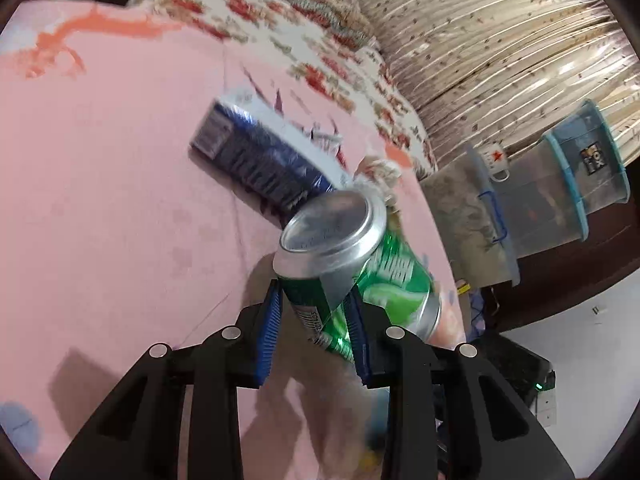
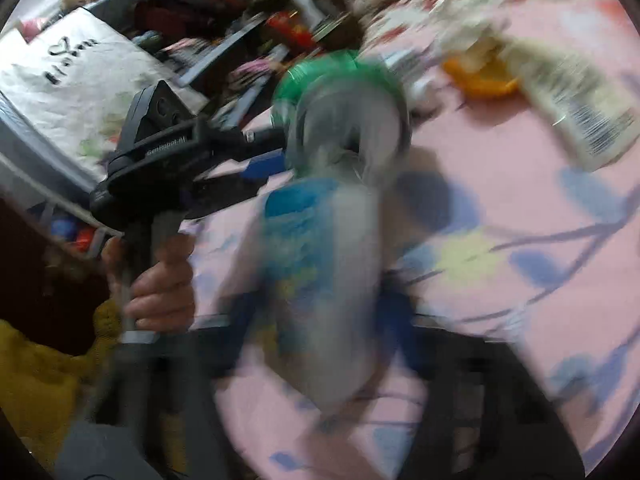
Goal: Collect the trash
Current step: 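Carry the can and tissue pack to the beige bin and release both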
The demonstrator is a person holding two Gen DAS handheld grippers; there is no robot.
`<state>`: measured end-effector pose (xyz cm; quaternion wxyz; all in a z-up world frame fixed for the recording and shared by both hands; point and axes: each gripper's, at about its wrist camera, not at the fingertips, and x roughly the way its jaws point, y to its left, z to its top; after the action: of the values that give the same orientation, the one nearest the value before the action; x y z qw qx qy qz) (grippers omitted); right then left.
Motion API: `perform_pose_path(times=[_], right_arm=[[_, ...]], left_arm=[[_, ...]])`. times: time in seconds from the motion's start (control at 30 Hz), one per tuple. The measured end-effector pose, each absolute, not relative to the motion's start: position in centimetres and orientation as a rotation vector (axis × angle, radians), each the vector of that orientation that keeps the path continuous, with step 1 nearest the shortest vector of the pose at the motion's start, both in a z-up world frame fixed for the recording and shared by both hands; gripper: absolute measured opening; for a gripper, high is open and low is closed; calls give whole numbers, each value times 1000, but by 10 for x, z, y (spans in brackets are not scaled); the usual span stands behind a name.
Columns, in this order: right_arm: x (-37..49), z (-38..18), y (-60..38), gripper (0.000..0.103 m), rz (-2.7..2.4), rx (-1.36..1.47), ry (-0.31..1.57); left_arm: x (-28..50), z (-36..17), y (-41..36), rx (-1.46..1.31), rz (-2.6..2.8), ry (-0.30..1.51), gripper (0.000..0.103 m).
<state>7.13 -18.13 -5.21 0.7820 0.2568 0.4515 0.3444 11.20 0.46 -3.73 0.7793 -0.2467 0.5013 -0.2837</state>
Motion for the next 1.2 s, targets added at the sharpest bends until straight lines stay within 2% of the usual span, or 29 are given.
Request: perform_pose_path(times=[0.1, 0.27, 0.5, 0.67, 0.8, 1.07, 1.1, 1.13, 1.17, 1.2], right_arm=[[65, -40, -189, 37, 765, 571, 919], [54, -24, -223, 36, 725, 627, 827], [31, -4, -321, 36, 500, 698, 654], [-13, 0, -424, 36, 232, 775, 507], [-67, 0, -514, 36, -37, 816, 391], [-104, -8, -610, 38, -356, 743, 400], [-97, -13, -618, 40, -383, 716, 443], [-89, -16, -621, 61, -397, 698, 482], [-80, -23, -625, 77, -427, 675, 521], [-75, -28, -624, 90, -467, 655, 533]], left_arm=[[100, -15, 20, -549, -617, 1032, 27], [81, 15, 32, -537, -606, 964, 26], [86, 30, -9, -455, -662, 987, 26], [107, 46, -113, -312, -804, 1030, 25], [116, 60, -229, -185, -969, 1046, 25], [105, 42, -448, 16, -1187, 1113, 26], [103, 37, -469, 45, -1185, 1119, 28], [101, 30, -491, 74, -1167, 1119, 35], [101, 22, -512, 96, -1147, 1126, 66], [101, 12, -529, 116, -1115, 1131, 83]])
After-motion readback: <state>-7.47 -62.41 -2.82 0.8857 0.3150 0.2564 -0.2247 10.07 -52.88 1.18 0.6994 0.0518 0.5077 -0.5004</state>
